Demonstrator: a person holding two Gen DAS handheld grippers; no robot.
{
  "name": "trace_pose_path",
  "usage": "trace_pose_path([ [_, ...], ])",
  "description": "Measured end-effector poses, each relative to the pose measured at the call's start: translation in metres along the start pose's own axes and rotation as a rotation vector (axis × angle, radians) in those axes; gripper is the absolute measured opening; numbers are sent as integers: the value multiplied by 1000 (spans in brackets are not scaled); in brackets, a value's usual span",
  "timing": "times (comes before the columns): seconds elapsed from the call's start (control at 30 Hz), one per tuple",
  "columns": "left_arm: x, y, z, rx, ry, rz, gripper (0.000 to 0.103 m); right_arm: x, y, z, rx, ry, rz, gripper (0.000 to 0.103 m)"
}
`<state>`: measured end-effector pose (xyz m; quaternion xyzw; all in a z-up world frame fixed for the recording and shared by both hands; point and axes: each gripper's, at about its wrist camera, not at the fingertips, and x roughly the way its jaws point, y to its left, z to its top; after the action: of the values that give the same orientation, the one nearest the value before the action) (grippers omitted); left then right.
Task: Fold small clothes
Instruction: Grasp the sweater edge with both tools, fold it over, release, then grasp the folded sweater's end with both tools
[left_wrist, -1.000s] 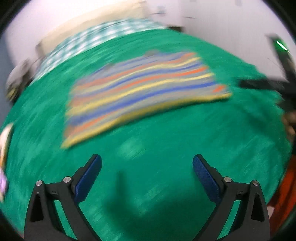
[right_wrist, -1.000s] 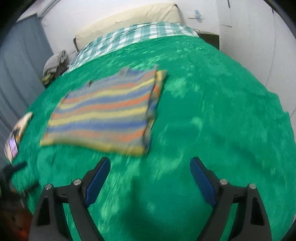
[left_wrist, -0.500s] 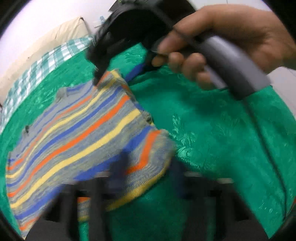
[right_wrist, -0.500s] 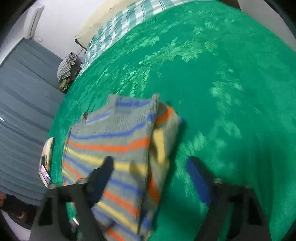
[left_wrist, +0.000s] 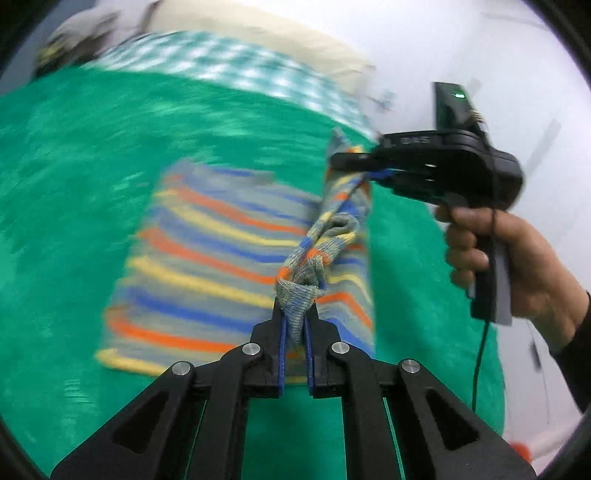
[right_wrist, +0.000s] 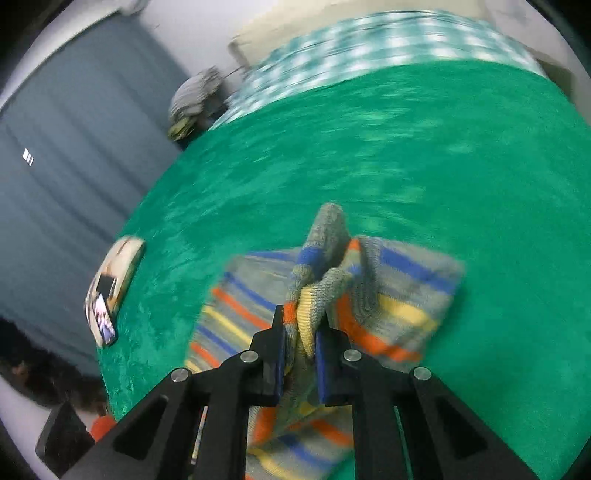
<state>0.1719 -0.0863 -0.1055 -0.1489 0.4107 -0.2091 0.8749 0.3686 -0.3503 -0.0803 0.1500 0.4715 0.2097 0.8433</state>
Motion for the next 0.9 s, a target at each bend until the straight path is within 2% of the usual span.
trace_pose_path([
  [0.03, -3, 20, 0, -34, 5, 27, 6, 18, 17, 4, -22, 14, 6, 13],
  [0.13, -8, 49, -4, -89, 15, 64, 6, 71, 60, 9, -77, 62, 8, 13],
  [0.23, -7, 73, -14, -127, 64, 105, 10, 110, 81, 7, -116, 104, -7, 13],
  [0.27, -6, 81, -19, -141, 91, 137, 20, 124, 84, 6, -115, 124, 0, 18],
  [0.3, -8, 88, -25, -159, 109, 166, 36, 135, 85, 3, -100, 127, 15, 25],
  [0.33, -6, 96, -19, -181, 114, 180, 44, 141, 84, 1, -80, 119, 39, 35],
  [0.37, -16, 103, -21, -207, 102, 177, 56, 141, 80, -3, -50, 101, 68, 60],
  [0.4, -24, 106, -22, -219, 85, 170, 62, 138, 78, -4, -35, 83, 88, 64],
  [0.47, -41, 104, -21, -201, 51, 141, 69, 120, 74, -11, -14, 33, 127, 64],
  [0.53, -46, 95, -17, -160, 38, 110, 74, 92, 71, -19, -27, -9, 101, 64],
  [0.63, -31, 81, -6, -91, 41, 87, 78, 52, 79, -44, -148, -32, 46, 61],
  [0.7, -13, 73, -3, -56, 65, 135, 77, 41, 90, -72, -251, 19, 44, 54],
  [0.73, 3, 76, -3, -52, 112, 199, 76, 42, 92, -88, -286, 57, 39, 52],
  [0.77, 14, 79, -3, -53, 160, 238, 71, 53, 91, -111, -307, 141, 10, 48],
  [0.8, 20, 85, -5, -58, 214, 259, 69, 62, 87, -126, -316, 203, -27, 39],
  [0.83, 18, 87, -7, -57, 226, 245, 69, 74, 81, -149, -338, 284, -93, 34],
  [0.9, 0, 87, 0, -45, 194, 197, 72, 60, 82, -160, -360, 235, -98, 33],
])
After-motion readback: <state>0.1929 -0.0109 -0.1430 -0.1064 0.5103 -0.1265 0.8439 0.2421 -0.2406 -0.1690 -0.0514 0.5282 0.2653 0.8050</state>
